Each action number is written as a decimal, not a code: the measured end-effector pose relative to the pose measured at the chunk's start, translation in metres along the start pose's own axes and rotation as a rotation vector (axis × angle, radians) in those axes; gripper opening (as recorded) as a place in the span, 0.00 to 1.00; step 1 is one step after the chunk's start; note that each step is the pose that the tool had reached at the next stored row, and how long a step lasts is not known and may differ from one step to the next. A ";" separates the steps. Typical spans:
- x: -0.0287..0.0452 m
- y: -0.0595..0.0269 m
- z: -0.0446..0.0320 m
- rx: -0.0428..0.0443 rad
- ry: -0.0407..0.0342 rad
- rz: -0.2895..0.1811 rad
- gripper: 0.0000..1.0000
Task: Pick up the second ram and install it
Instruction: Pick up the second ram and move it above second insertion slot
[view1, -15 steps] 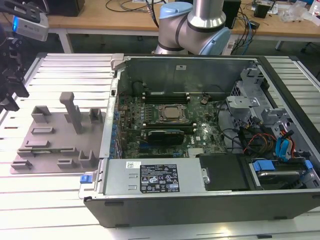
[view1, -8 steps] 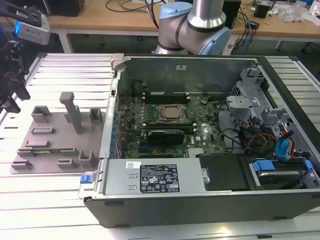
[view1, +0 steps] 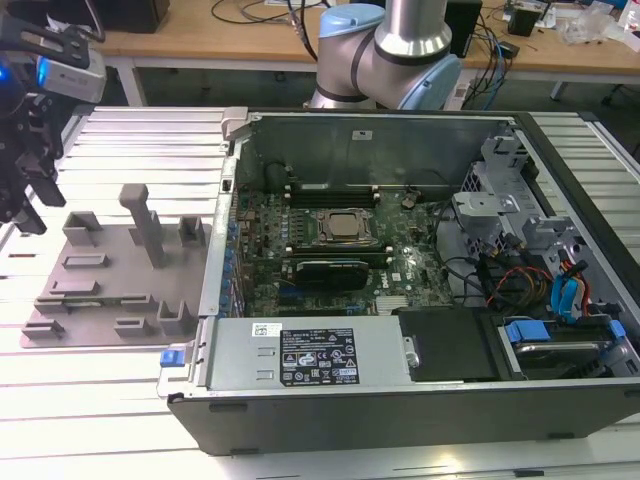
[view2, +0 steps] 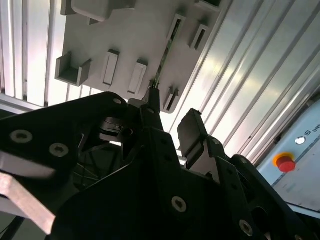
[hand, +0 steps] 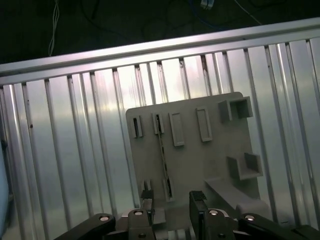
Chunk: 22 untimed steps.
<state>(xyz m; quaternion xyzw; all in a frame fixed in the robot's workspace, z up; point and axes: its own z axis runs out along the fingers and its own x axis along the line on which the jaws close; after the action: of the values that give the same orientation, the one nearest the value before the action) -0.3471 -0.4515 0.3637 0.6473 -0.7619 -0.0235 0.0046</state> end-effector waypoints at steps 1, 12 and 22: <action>0.0001 -0.0001 0.0029 -0.0001 0.0003 0.000 0.40; 0.0003 -0.0005 0.0119 -0.0010 0.0049 -0.053 0.40; 0.0006 -0.0010 0.0235 -0.0009 0.0048 -0.053 0.40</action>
<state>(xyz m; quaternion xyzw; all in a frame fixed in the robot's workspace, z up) -0.3471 -0.4515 0.3402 0.6672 -0.7445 -0.0224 0.0061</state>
